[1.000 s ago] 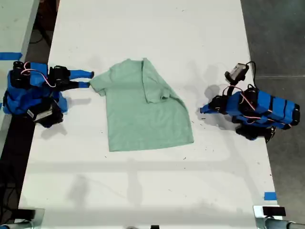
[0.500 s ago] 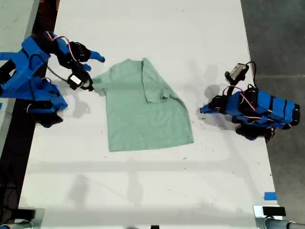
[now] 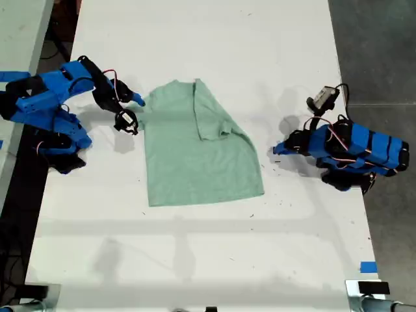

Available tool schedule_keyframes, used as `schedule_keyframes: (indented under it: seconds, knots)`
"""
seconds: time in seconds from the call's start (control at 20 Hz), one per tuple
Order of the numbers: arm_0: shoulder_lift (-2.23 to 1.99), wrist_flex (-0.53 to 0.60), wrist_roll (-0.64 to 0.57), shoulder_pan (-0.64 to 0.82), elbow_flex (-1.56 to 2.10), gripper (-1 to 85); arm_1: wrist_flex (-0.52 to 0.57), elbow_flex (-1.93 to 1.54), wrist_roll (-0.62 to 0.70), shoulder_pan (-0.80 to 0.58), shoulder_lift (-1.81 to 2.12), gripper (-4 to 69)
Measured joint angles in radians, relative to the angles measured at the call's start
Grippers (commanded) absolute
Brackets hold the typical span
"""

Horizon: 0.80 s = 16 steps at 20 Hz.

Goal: Fold t shirt

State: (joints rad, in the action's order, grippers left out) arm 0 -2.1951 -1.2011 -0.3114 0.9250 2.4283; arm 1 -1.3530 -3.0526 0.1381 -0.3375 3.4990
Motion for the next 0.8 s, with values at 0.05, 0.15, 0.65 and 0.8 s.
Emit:
schedule_keyframes:
  seconds: [0.05,0.15,0.65,0.8]
  knots:
    - [0.049,0.011,-0.012,0.008,0.000,28.3,0.000,0.000,0.000,0.000,0.000,5.9]
    - [0.169,0.037,-0.035,0.021,-0.011,27.6,0.000,0.000,0.000,0.000,0.000,5.9]
    - [0.321,0.057,-0.114,0.044,-0.132,-0.1,0.000,0.000,0.000,0.000,0.000,5.9]
    - [0.221,-0.054,-0.091,0.018,-0.232,-0.1,0.000,0.000,0.000,0.000,0.000,5.9]
